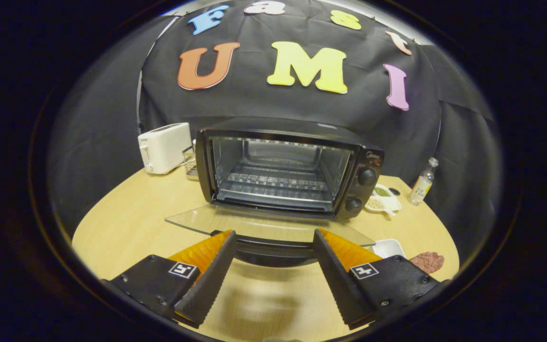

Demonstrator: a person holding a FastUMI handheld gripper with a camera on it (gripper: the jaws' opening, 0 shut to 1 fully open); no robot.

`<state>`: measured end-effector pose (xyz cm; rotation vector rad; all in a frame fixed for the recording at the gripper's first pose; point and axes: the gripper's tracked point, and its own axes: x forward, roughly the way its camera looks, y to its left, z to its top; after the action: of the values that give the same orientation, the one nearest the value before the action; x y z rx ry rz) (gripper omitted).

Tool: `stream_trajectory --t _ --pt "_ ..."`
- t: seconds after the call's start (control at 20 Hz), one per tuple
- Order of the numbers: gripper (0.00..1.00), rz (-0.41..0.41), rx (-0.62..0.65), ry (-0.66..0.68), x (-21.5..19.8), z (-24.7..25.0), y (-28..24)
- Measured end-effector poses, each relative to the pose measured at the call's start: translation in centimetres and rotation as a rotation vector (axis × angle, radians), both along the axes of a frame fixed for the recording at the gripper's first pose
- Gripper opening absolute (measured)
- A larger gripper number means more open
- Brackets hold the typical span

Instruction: Open the toaster oven, put the food inside, and close the toaster oven door.

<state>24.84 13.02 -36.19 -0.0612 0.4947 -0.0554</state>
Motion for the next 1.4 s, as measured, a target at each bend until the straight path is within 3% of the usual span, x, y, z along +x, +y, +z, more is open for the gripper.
stream_trajectory --t 0.35,0.8,1.05,1.4 --pt "1.0 -0.011 0.055 0.157 -1.4 -5.2 0.1" --pt "1.0 0.029 0.033 0.201 -1.6 -6.5 0.1" --pt "1.0 0.068 0.072 0.201 -3.2 -4.1 -0.7" --pt "1.0 -0.053 -0.009 0.107 -9.1 4.0 -12.6"
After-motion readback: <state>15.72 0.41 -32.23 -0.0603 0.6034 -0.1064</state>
